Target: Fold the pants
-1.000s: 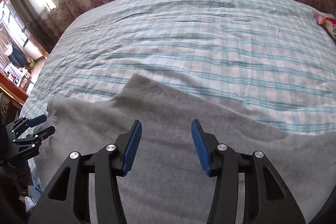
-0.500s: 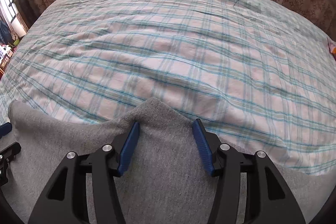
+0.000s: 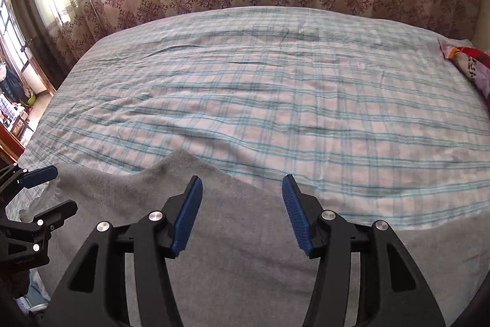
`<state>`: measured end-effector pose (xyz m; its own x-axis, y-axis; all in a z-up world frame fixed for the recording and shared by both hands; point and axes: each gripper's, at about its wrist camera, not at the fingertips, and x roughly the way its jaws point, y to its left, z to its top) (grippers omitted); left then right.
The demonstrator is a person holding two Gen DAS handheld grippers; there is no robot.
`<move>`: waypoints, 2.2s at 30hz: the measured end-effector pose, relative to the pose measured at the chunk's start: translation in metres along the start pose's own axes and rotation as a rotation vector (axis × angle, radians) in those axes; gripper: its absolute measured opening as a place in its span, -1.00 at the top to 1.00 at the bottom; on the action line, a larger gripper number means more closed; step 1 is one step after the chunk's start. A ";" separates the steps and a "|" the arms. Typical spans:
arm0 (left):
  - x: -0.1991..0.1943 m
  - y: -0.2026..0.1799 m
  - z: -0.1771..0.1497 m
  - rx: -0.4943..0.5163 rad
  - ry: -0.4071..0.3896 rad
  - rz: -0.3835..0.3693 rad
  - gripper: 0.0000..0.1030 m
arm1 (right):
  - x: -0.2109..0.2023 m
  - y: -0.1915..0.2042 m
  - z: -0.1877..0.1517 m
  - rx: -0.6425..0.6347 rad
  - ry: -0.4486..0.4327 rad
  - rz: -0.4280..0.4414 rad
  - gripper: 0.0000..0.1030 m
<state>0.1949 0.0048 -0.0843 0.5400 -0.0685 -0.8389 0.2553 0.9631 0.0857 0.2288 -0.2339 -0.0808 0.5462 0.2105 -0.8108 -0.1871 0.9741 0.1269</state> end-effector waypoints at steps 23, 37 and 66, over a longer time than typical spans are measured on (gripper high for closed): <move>0.107 -0.085 0.042 0.064 0.021 0.065 -0.41 | -0.020 -0.239 -0.071 0.332 -0.006 -0.334 0.02; 0.062 -0.133 0.044 0.138 0.012 0.001 -0.52 | -0.145 -0.262 -0.121 0.502 -0.129 -0.259 -0.04; 0.009 -0.275 0.030 0.352 0.031 -0.257 -0.56 | -0.138 -0.280 -0.222 0.751 -0.123 0.013 0.21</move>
<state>0.1535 -0.2689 -0.0995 0.3999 -0.2812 -0.8724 0.6393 0.7676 0.0456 0.0248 -0.5535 -0.1311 0.6430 0.1872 -0.7426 0.3875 0.7569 0.5263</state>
